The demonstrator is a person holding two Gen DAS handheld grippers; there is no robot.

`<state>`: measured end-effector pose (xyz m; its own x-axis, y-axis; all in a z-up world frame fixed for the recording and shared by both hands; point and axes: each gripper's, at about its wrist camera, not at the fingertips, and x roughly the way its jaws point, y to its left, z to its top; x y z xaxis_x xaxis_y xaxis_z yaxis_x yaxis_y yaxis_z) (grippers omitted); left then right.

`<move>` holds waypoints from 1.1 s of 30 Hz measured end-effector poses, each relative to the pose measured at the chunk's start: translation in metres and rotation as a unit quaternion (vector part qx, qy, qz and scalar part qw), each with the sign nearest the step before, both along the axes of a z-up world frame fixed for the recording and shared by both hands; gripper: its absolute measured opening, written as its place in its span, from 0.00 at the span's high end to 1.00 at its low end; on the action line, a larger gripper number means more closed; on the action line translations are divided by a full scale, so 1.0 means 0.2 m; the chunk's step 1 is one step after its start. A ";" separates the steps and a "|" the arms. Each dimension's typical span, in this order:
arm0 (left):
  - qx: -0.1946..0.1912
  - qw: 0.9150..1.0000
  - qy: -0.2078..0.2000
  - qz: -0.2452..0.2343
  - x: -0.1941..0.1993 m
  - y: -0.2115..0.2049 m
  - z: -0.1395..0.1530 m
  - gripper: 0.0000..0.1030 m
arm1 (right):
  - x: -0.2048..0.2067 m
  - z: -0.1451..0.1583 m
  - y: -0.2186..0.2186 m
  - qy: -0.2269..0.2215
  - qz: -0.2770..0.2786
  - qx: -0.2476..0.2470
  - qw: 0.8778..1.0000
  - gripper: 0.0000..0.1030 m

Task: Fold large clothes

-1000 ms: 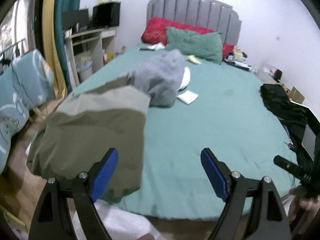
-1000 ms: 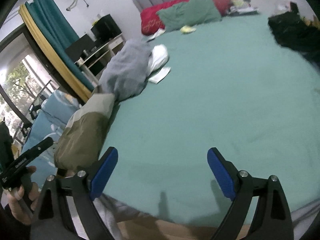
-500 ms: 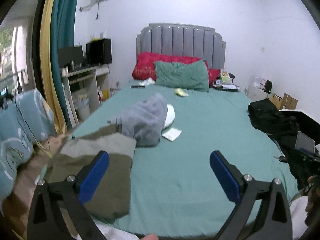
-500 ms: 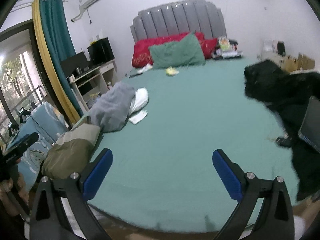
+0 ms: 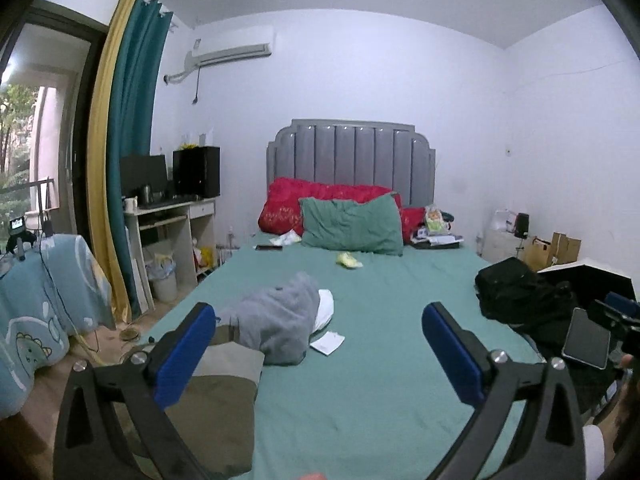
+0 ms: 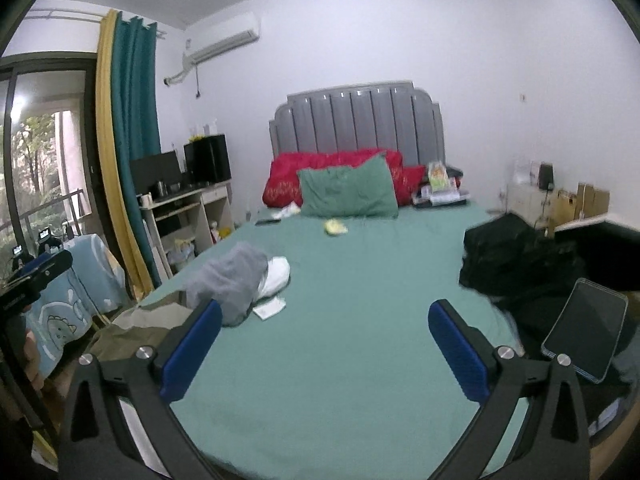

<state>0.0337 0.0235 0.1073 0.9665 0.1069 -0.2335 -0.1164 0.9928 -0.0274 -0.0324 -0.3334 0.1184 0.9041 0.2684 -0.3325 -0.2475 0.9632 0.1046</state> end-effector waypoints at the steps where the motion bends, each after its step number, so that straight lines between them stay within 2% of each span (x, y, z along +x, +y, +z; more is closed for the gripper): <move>1: -0.002 1.000 -0.004 -0.002 -0.01 0.00 0.01 0.00 | -0.02 0.02 0.00 -0.005 0.002 0.001 1.000 0.00; 10: -0.009 1.000 -0.006 0.012 -0.03 0.04 -0.02 0.00 | -0.10 0.08 0.06 -0.026 0.008 -0.004 1.000 0.00; 21: -0.024 1.000 0.006 0.012 -0.04 0.13 -0.11 0.00 | -0.01 -0.01 0.20 -0.003 0.032 -0.017 0.999 0.00; 33: -0.028 0.999 0.005 0.013 -0.05 0.17 -0.13 0.00 | 0.02 -0.05 0.29 0.008 0.045 -0.029 0.999 0.00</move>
<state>0.0245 0.0569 0.0806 0.9609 0.1188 -0.2500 -0.1433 0.9862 -0.0824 -0.0293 -0.2762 0.1080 0.8714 0.3287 -0.3642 -0.3322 0.9416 0.0549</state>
